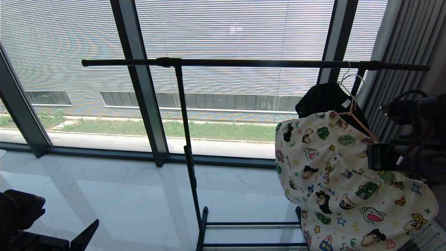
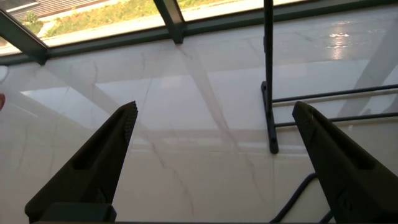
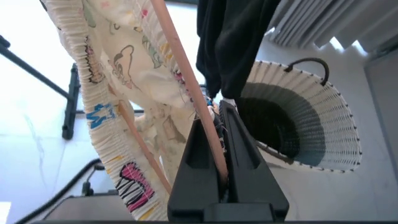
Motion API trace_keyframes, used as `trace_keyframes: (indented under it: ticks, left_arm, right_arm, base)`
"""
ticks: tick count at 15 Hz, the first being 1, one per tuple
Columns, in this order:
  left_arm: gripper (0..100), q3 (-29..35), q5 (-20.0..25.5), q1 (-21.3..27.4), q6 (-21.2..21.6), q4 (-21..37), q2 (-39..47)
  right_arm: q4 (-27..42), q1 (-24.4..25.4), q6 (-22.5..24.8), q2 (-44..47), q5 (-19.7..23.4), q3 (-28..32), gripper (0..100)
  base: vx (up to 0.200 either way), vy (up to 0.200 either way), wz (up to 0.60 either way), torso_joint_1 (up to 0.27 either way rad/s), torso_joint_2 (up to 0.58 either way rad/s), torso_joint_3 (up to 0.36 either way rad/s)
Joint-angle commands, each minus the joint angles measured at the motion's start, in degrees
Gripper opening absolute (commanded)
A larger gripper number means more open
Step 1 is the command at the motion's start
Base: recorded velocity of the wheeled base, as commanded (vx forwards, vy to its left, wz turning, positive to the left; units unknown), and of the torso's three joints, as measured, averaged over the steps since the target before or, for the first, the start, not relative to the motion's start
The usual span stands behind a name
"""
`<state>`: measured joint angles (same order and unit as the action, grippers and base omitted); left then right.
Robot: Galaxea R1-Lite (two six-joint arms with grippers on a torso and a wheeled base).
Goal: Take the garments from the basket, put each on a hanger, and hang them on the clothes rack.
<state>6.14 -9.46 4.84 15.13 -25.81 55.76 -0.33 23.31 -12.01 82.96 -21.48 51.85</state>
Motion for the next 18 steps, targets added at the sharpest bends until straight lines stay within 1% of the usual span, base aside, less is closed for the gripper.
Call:
trace_keyframes:
  ticks: [1,2,4,7,11,13,16,18]
  left_arm:
    - [100,0.0,0.0,0.0,0.0,0.0,0.9]
    - [100,0.0,0.0,0.0,0.0,0.0,0.9]
    - [100,0.1,0.0,0.0,0.1,0.0,1.0]
    - [100,0.2,0.0,0.0,1.6,0.0,1.1]
    - [100,1.3,0.1,0.0,1.7,0.0,2.6]
    - [100,1.8,0.0,0.0,1.7,0.0,2.9]
    - [100,1.7,0.1,0.0,1.7,0.0,2.9]
    - [100,1.7,0.1,0.0,1.6,0.0,2.9]
  right_arm:
    - [-1.7,-0.1,0.0,5.7,-0.9,4.4,0]
    - [-1.9,-0.5,0.1,6.3,-1.0,5.6,0]
    - [-2.1,-1.2,0.1,6.4,-1.0,6.2,0]
    - [-4.1,-2.8,0.8,5.9,-1.2,6.6,0]
    - [-4.2,-3.1,4.4,4.3,-1.3,6.6,0]
    - [-6.4,-3.2,6.4,4.4,-1.2,6.6,0]
    - [-7.3,-3.2,9.6,4.6,-1.0,6.6,0]
    - [-7.3,-3.2,10.2,4.8,-0.9,6.7,0]
  base:
    - [0.0,0.0,0.0,0.0,0.0,0.0]
    - [0.2,0.0,0.0,0.002,0.0,0.002]
    - [0.2,0.0,0.0,0.0,0.0,0.0]
    - [0.2,0.0,0.0,0.012,0.0,0.001]
    - [0.2,0.0,0.0,0.001,0.0,0.002]
    - [0.2,0.0,0.0,0.0,0.0,0.007]
    - [0.2,0.0,0.0,0.001,0.0,-0.001]
    - [0.0,0.0,0.0,0.0,0.0,0.0]
